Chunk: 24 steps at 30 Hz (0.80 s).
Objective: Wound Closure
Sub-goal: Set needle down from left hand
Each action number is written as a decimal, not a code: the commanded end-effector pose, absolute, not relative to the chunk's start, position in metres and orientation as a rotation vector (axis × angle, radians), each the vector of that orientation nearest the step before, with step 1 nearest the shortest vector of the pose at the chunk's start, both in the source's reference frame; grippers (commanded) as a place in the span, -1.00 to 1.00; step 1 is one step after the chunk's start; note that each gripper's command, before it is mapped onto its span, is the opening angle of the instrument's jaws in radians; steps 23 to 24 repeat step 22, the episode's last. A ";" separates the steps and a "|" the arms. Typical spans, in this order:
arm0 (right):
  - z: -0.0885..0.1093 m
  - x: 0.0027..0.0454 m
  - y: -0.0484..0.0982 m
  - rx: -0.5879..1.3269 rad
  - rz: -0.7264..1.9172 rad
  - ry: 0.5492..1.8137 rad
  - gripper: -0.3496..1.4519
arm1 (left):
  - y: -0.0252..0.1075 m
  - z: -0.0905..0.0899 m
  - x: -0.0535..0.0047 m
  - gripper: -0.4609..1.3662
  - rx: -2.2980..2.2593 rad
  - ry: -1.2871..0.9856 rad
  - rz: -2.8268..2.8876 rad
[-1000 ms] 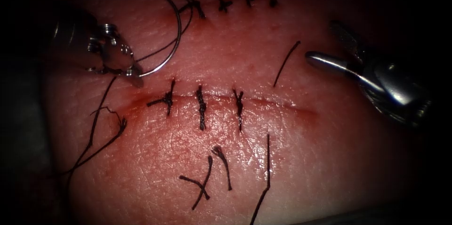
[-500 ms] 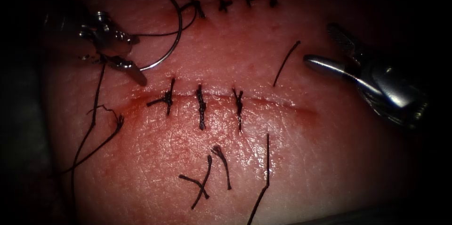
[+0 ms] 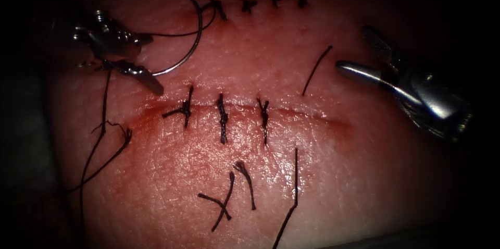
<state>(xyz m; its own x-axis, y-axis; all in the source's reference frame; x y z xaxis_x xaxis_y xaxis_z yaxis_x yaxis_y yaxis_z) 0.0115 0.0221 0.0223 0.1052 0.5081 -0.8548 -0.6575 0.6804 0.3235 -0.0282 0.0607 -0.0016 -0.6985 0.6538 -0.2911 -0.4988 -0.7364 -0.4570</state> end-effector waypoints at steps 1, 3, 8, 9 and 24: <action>0.022 0.0115 0.022 -0.151 0.863 1.186 0.56 | 0.061 -0.002 -0.0280 0.49 -0.608 -0.445 2.370; 0.022 0.0115 0.022 -0.151 0.863 1.184 0.56 | 0.061 -0.002 -0.0276 0.49 -0.665 -0.419 2.349; 0.023 0.0115 0.022 -0.151 0.862 1.181 0.57 | 0.061 -0.003 -0.0269 0.34 -0.749 -0.379 2.318; 0.023 0.0115 0.022 -0.151 0.862 1.181 0.57 | 0.061 -0.003 -0.0268 0.32 -0.758 -0.375 2.313; 0.023 0.0116 0.022 -0.151 0.862 1.181 0.56 | 0.061 -0.003 -0.0268 0.20 -0.791 -0.354 2.302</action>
